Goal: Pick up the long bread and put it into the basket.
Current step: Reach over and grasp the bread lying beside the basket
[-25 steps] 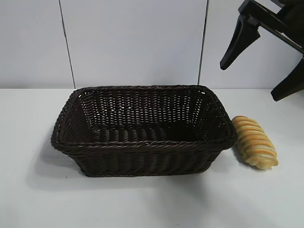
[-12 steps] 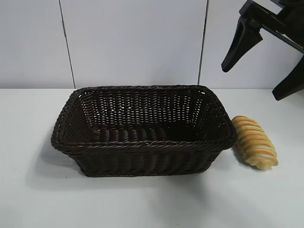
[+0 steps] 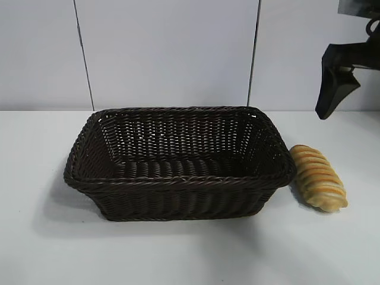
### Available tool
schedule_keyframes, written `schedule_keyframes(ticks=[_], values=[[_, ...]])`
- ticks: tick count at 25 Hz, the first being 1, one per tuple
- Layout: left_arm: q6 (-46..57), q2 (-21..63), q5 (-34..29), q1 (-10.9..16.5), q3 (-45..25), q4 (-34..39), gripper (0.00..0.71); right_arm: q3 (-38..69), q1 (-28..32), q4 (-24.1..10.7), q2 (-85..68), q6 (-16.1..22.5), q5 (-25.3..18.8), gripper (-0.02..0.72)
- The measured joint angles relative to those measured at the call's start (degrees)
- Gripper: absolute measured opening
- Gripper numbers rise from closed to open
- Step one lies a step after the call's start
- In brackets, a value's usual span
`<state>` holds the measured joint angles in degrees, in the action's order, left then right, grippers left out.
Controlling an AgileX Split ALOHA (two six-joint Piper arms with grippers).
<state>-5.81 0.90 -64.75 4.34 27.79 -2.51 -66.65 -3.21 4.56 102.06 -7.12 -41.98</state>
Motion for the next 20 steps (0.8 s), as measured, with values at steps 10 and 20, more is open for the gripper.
schedule_keyframes(ticks=[10,20], values=[[0.0,0.0,0.0,0.0,0.0,0.0,0.689,-0.1,0.0,0.0,7.5,0.1,5.7,0.643],[0.0,0.0,0.0,0.0,0.0,0.0,0.689,-0.6,-0.2,1.5,12.2,2.9,7.9,0.219]])
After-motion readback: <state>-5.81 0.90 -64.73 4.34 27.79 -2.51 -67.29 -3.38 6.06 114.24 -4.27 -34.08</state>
